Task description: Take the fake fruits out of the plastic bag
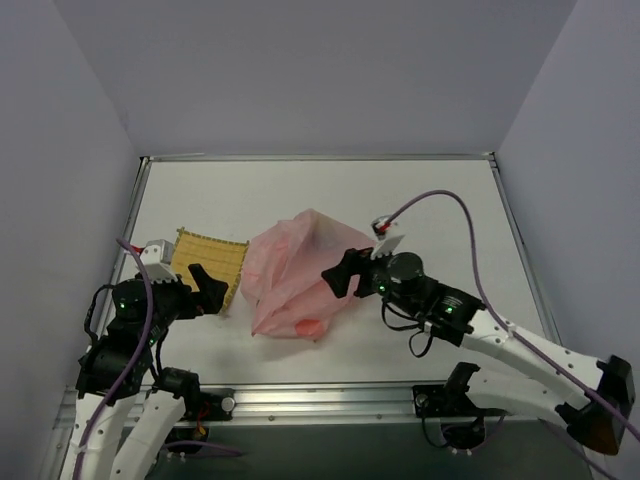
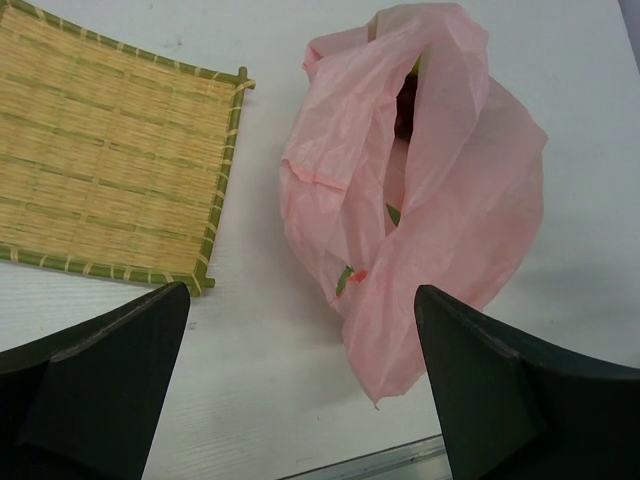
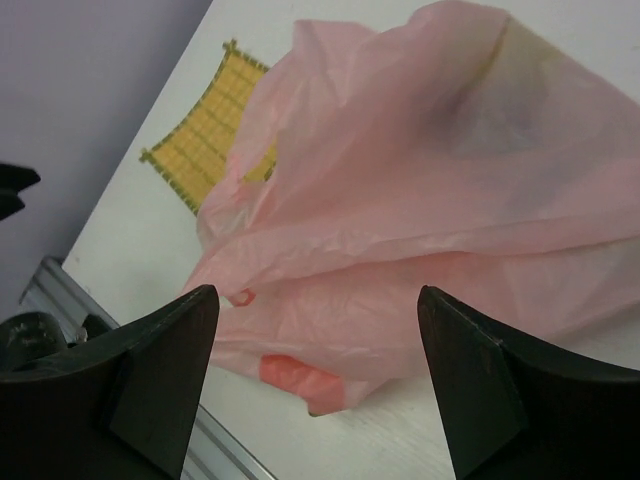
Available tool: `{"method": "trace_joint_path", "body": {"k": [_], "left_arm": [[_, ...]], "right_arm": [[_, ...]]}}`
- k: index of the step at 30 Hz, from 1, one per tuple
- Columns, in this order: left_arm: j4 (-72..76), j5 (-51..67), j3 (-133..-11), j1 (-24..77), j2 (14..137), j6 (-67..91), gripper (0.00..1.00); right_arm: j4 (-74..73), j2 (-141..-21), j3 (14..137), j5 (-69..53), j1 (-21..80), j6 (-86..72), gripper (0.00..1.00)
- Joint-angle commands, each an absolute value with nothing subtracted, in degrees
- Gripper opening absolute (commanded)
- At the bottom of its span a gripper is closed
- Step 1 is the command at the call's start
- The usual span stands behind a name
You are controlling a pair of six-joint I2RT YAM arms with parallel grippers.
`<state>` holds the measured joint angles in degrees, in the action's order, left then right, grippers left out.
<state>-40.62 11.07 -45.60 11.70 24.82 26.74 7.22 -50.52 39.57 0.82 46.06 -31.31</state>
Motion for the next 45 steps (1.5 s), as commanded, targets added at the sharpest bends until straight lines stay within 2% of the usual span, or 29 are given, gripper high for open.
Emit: {"method": "trace_joint_path", "body": {"k": [1, 5, 12, 16, 21, 26, 27, 28, 30, 31, 33, 34, 36, 41, 45], "left_arm": [[-37.5, 10.4, -46.4, 10.0, 25.8, 26.6, 0.94], [-37.0, 10.8, -45.9, 9.5, 24.9, 26.8, 0.94], [-37.2, 11.4, -46.1, 9.1, 27.5, 26.6, 0.94], [-37.4, 10.9, -46.1, 8.9, 28.1, 27.0, 0.94], [-38.5, 7.0, -46.2, 8.5, 29.5, 28.4, 0.94], [-33.7, 10.6, -43.3, 8.5, 31.8, 32.7, 0.94], [-32.7, 11.4, -42.7, 8.5, 32.9, 33.4, 0.94], [-30.1, 14.0, -40.9, 8.5, 33.5, 34.9, 0.94], [-27.4, 16.8, -39.2, 8.6, 35.5, 36.5, 0.94], [-24.7, 19.4, -37.7, 8.7, 36.1, 37.7, 0.94], [-22.2, 21.0, -36.7, 9.1, 38.2, 39.0, 0.94], [-20.2, 21.4, -36.5, 9.9, 38.9, 40.1, 0.94], [-18.0, 20.9, -36.1, 11.7, 41.2, 41.1, 0.94], [-11.1, 14.9, -37.8, 24.0, 48.9, 41.7, 0.94], [-0.1, 19.8, -36.0, 26.7, 56.0, 44.6, 0.94]], "right_arm": [[13.1, -60.6, 46.4, 14.8, 56.7, -28.7, 0.77], [13.4, -72.7, 53.1, 24.9, 68.7, -25.8, 0.84], [8.3, -87.3, 63.8, 32.8, 78.2, -22.1, 0.85], [6.1, -92.9, 66.2, 34.0, 78.7, -23.6, 0.88], [1.9, -99.5, 70.7, 39.3, 79.4, -26.3, 0.85], [-2.5, -104.1, 73.6, 46.8, 79.2, -26.4, 0.83], [-2.8, -104.2, 73.5, 47.5, 79.0, -26.3, 0.79], [-2.8, -103.8, 72.6, 48.1, 78.8, -26.5, 0.58], [-2.8, -101.4, 71.2, 49.4, 78.3, -27.8, 0.34], [-2.8, -100.2, 69.4, 50.3, 78.3, -28.2, 0.16], [-2.8, -96.5, 67.5, 51.8, 78.0, -28.7, 0.04], [-2.8, -95.3, 66.5, 51.9, 77.7, -28.9, 0.0], [-2.8, -91.9, 64.0, 51.9, 77.1, -29.0, 0.0], [-2.8, -85.7, 59.2, 51.8, 75.9, -28.8, 0.0], [-2.3, -81.2, 56.3, 49.0, 73.8, -28.1, 0.01]]}}
